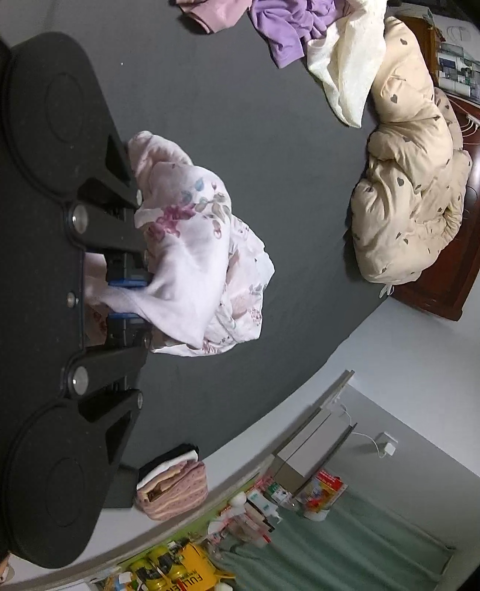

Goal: Fold clothes
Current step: 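Grasp the garment's hem with the right gripper while the left gripper holds another hem corner, then lift the garment with both grippers and shake it out in the air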

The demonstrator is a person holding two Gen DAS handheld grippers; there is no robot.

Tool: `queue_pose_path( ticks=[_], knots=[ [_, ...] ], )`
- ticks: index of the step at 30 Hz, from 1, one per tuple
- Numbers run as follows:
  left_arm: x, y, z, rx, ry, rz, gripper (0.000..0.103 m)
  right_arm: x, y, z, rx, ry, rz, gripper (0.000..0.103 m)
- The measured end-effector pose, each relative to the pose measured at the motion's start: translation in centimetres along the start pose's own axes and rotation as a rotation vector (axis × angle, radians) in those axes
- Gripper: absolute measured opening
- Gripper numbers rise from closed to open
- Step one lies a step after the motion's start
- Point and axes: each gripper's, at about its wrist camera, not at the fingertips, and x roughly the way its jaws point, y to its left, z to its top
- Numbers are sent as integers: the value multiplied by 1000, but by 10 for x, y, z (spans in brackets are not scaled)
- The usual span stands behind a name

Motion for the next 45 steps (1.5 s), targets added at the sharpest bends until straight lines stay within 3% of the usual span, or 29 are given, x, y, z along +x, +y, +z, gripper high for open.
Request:
queue_pose_path(
  ticks=[5, 10, 12, 13, 18, 20, 24, 28, 29, 31, 32, 33, 39, 45],
  knots=[
    [1, 3, 1, 52, -12, 22, 14, -21, -30, 4, 246, -30, 134, 5],
    [0, 0, -11, 161, -43, 38, 44, -40, -57, 18, 393, -64, 226, 5],
    [-3, -4, -23, 185, -53, 17, 64, -46, -68, 26, 441, -73, 259, 5],
    [-6, -2, -30, 192, -53, 2, 69, -49, -73, 30, 465, -77, 275, 5],
    [-12, 4, -74, 192, -42, -30, 73, -63, -99, 49, 581, -100, 355, 5],
    [-2, 5, -89, 188, -25, 18, 74, -65, -100, 55, 584, -104, 363, 5],
    [21, 7, -109, 187, -19, 136, 71, -72, -102, 64, 577, -109, 363, 5],
    [27, 13, -102, 141, -64, 126, 63, -82, -109, 66, 590, -118, 348, 5],
    [29, 14, -101, 129, -75, 124, 56, -86, -111, 67, 595, -121, 344, 5],
    [32, 17, -98, 105, -92, 115, 30, -100, -117, 68, 611, -132, 349, 5],
    [32, 19, -97, 88, -75, 94, 12, -107, -121, 68, 619, -137, 351, 5],
    [30, 21, -96, 78, -68, 68, 10, -113, -124, 69, 627, -143, 353, 5],
    [-11, 23, -89, 31, -82, -66, 8, -155, -143, 72, 673, -176, 366, 5],
    [-96, 28, -56, -80, -167, -266, 8, -197, -157, 73, 722, -214, 383, 5]
  ],
)
